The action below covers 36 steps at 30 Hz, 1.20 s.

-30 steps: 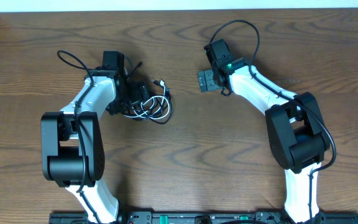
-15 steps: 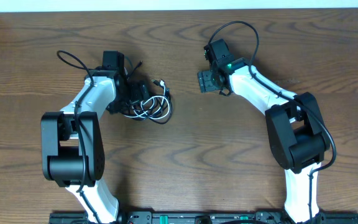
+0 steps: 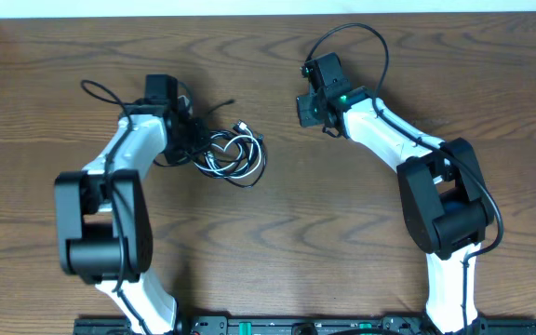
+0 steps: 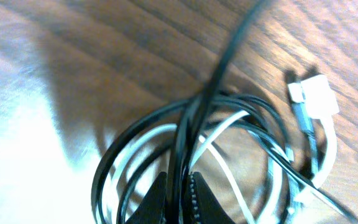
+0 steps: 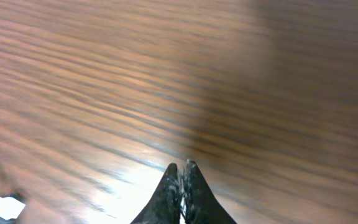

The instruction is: Untangle cables

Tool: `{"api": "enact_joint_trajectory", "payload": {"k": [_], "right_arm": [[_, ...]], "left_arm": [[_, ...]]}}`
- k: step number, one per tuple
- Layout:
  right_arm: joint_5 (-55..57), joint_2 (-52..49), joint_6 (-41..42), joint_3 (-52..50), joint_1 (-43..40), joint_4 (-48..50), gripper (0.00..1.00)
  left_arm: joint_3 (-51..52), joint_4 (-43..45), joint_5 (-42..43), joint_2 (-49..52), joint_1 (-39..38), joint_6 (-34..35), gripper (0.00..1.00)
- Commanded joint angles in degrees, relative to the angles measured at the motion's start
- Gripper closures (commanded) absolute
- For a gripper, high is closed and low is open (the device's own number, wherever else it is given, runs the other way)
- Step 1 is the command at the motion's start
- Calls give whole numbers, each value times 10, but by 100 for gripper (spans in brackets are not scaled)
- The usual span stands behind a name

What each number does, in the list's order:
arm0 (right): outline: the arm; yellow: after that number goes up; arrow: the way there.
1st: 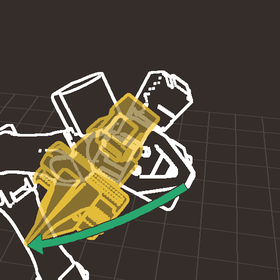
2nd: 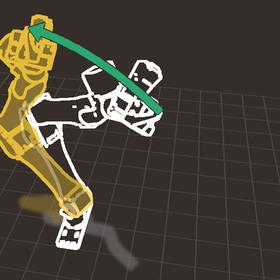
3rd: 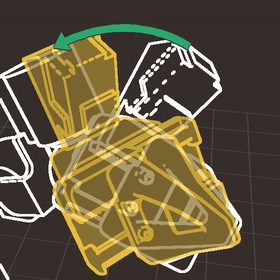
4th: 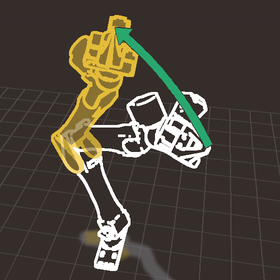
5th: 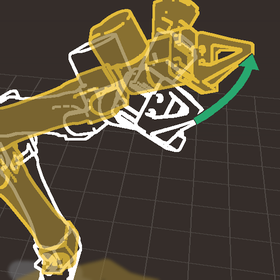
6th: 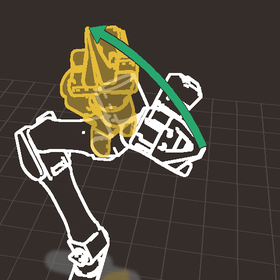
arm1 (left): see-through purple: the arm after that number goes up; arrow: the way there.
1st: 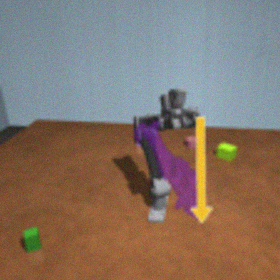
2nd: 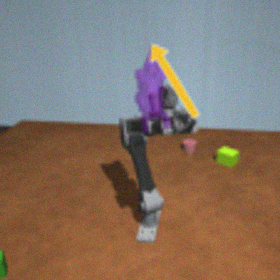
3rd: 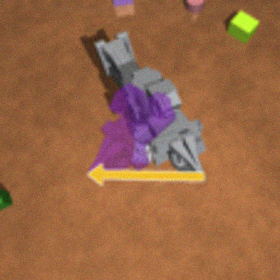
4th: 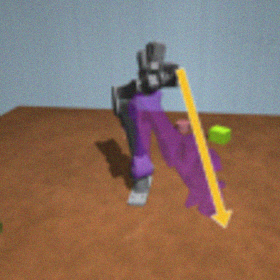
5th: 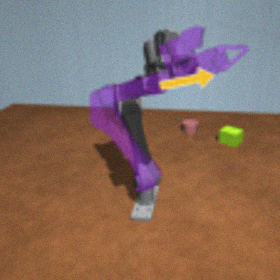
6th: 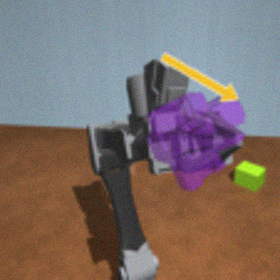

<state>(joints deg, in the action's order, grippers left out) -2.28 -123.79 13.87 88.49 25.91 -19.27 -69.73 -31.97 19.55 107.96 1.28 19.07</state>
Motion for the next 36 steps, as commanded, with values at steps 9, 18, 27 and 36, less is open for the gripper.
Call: {"api": "enact_joint_trajectory", "payload": {"k": [9, 18, 27, 36], "right_arm": [[-163, 5, -19, 2, 31, 9, 99], [-162, 4, -3, 2, 69, -30, 99], [-152, -1, -2, 2, 124, -41, 97], [-130, 0, -2, 2, 126, 18, 99]], "left_arm": [[2, -20, -87, -50, 17, 36, 93], [2, -18, -87, -50, 17, 38, 93], [2, -17, -87, -50, 17, 38, 93], [2, -19, -134, -50, 17, 55, 92]]}}
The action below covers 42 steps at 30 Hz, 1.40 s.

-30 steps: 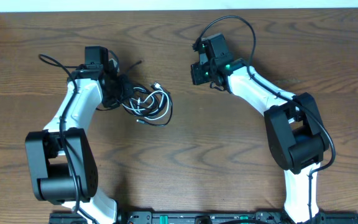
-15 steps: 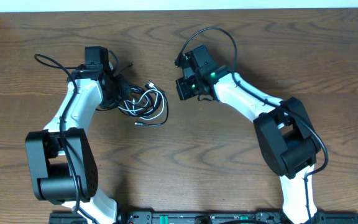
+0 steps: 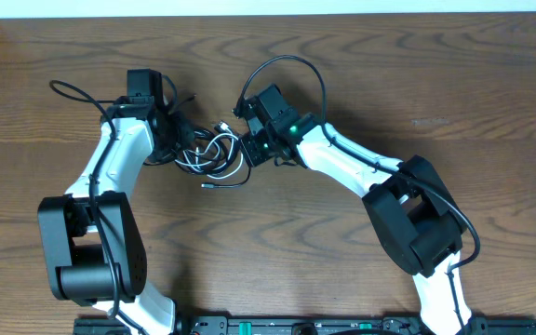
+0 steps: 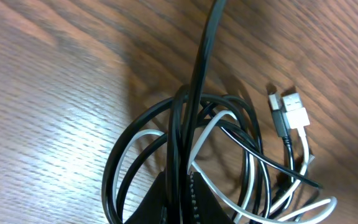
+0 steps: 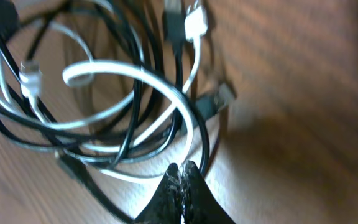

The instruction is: Untangle cables

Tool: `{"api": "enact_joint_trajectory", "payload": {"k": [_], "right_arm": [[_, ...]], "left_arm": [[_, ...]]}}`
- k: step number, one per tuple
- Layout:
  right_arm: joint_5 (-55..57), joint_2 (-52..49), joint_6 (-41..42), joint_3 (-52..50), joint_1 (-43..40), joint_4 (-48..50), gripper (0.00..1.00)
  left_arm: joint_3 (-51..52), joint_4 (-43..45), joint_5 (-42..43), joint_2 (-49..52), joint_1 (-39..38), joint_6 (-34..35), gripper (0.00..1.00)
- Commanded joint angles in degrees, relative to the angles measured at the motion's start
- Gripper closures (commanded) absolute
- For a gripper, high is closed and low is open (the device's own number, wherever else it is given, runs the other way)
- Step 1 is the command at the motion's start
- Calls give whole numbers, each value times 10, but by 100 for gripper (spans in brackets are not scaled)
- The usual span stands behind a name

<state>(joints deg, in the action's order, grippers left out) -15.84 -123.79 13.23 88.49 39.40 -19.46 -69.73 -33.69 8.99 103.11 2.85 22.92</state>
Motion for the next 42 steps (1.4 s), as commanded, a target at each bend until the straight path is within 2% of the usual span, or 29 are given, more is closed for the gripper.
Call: {"api": "enact_joint_trajectory", "payload": {"k": [1, 8, 11, 14, 15, 16, 17, 20, 22, 29, 32, 37, 39, 41, 42], "right_arm": [[2, 0, 5, 2, -11, 33, 98], [1, 0, 1, 2, -12, 62, 84], [3, -1, -11, 2, -10, 62, 79], [3, -1, -11, 2, -10, 62, 76], [3, -1, -11, 2, -10, 62, 72], [4, -1, -11, 2, -10, 63, 69], [7, -1, -11, 2, -10, 62, 67], [21, -1, -11, 2, -10, 60, 64], [27, -1, -11, 2, -10, 57, 63], [87, -1, -11, 2, -11, 30, 62], [115, -1, -11, 2, -11, 19, 62], [116, -1, -11, 2, -11, 19, 61], [116, -1, -11, 2, -11, 19, 62], [116, -1, -11, 2, -11, 18, 64], [116, -1, -11, 2, -12, 19, 68]], "left_arm": [[2, -3, -29, -1, 1, 19, 92], [2, -6, -37, -1, 1, 24, 90], [2, -2, -1, -1, 1, 23, 83], [2, 9, 52, -1, 1, -10, 83], [2, 14, 75, -1, 1, -34, 75], [2, 14, 74, -1, 1, -34, 72], [2, 13, 68, -1, 1, -33, 64], [2, 5, 31, -1, 1, -23, 43], [2, 2, 25, -1, 1, -21, 35], [1, -24, 33, -18, 1, -8, 34], [1, -48, -14, -22, 1, 31, 34], [11, -35, -22, -18, 0, 45, 35], [17, -22, -21, -14, -1, 56, 39], [20, -13, -12, -6, -2, 59, 49], [20, -9, 0, -3, -2, 59, 57]]}}
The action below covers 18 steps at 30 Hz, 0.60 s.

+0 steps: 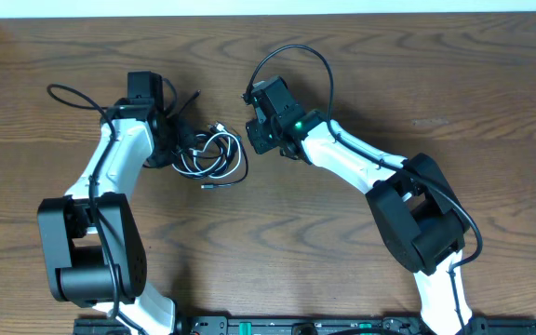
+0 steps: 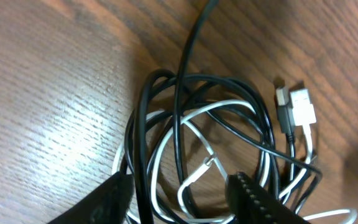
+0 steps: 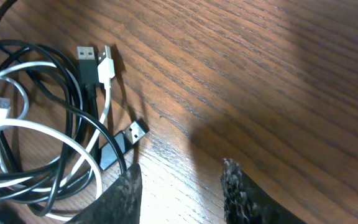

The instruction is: Untangle cables

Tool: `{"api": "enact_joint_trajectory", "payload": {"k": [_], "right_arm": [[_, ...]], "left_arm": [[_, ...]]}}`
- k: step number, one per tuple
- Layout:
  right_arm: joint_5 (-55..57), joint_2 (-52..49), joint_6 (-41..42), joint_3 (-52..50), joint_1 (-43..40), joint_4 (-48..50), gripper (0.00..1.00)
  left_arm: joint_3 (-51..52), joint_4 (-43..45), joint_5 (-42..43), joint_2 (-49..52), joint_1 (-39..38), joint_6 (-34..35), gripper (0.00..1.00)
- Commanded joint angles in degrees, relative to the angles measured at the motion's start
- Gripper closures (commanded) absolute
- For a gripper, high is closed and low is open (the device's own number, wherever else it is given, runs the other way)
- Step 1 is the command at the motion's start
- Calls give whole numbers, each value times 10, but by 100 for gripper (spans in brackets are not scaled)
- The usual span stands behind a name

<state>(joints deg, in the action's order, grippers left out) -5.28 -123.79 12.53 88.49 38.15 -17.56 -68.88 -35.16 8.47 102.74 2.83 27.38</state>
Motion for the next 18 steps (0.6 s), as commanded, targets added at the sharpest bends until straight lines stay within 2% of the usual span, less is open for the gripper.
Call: {"api": "enact_joint_trajectory", "payload": {"k": [1, 4, 5, 8, 12, 15, 18], "right_arm": [[9, -1, -4, 2, 0, 0, 71], [-23, -1, -4, 2, -7, 2, 71], [-43, -1, -4, 2, -12, 2, 71], [-96, -1, -4, 2, -33, 2, 70], [-268, -1, -5, 2, -85, 2, 68], [-371, -1, -38, 2, -111, 1, 66], [-453, -1, -63, 2, -126, -1, 67]], "left_arm": [[12, 10, 18, 2, -2, 10, 62], [12, 33, 82, 1, -2, -48, 90], [12, 41, 111, 1, -2, -75, 92], [12, 51, 195, 1, 0, -146, 92], [12, 57, 202, 0, 3, -166, 92], [11, 58, 224, -1, 5, -181, 93], [10, 61, 352, -4, 5, -262, 93]]}}
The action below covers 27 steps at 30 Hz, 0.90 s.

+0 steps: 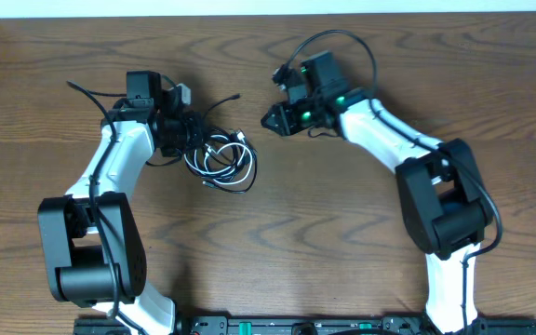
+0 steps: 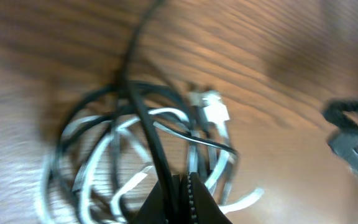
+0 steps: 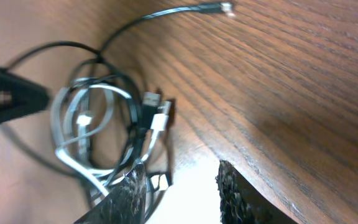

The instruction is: Untangle cables

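A tangle of black and white cables (image 1: 221, 158) lies on the wooden table (image 1: 342, 251), left of centre. My left gripper (image 1: 186, 135) sits at the tangle's left edge, shut on a black cable (image 2: 143, 115) that runs up between its jaws (image 2: 178, 190). The white cable's USB plug (image 2: 211, 107) lies just beyond. One loose black cable end (image 1: 235, 97) sticks out toward the back. My right gripper (image 1: 273, 119) hovers right of the bundle, open and holding nothing; its fingers (image 3: 126, 196) frame the tangle (image 3: 98, 124) from the side.
Both arms' own black leads arch above their wrists, one at the left (image 1: 87, 93) and one at the right (image 1: 342, 42). A pale wall edge (image 1: 249, 7) runs along the table's far side.
My left gripper was open over the tangle and is now shut on a black cable. The open right gripper has moved right, away from the bundle. The bundle has shifted slightly right.
At first my left gripper was shut on a black cable, and the right one was shut far to the right. Then the right gripper was shut at the bundle's right side. Later both were open. Now the left grips black cable again and the right is open, drawn back.
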Tool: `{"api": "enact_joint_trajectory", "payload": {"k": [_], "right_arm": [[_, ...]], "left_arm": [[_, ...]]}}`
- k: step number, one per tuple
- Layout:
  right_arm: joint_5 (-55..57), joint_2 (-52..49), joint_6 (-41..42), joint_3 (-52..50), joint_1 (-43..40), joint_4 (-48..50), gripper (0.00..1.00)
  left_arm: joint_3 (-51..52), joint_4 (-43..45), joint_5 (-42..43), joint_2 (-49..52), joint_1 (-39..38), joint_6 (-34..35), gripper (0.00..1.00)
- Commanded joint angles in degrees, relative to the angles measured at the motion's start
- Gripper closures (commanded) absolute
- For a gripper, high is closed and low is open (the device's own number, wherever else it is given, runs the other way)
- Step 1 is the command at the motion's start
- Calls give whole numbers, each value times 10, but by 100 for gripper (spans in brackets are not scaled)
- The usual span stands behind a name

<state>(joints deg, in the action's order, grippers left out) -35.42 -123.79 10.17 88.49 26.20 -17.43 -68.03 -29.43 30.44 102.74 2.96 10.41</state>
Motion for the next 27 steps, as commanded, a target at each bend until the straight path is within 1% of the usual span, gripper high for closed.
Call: {"api": "enact_joint_trajectory", "payload": {"k": [1, 2, 5, 8, 10, 11, 12, 15, 17, 23, 27], "right_arm": [[-181, -1, -49, 2, -11, -1, 66], [-208, -1, -60, 2, -15, -1, 66], [-256, -1, -91, 2, -20, -1, 64], [-262, -1, -101, 2, -21, 0, 59], [-260, -1, -101, 2, -21, 1, 57], [-252, -1, -101, 2, -20, 1, 57], [-243, -1, -100, 2, -18, 0, 57], [-210, -1, -100, 2, -10, -2, 57], [-199, -1, -101, 2, -3, 0, 54], [-91, -1, -98, 2, 33, 7, 53], [38, -1, -78, 2, 60, 26, 53]], "left_arm": [[2, 4, 181, -6, 5, -120, 92], [2, 4, 214, -8, 7, -133, 93], [2, 7, 269, -9, 21, -138, 93], [2, 12, 323, -9, 45, -139, 92], [2, 10, 361, -9, 66, -151, 92], [2, 9, 365, -9, 73, -151, 93], [2, 3, 364, -9, 82, -154, 93], [2, -24, 364, -9, 102, -194, 93], [2, -36, 364, -9, 109, -211, 93], [2, -38, 366, -9, 109, -213, 92], [2, -42, 408, -9, 96, -240, 92]]}}
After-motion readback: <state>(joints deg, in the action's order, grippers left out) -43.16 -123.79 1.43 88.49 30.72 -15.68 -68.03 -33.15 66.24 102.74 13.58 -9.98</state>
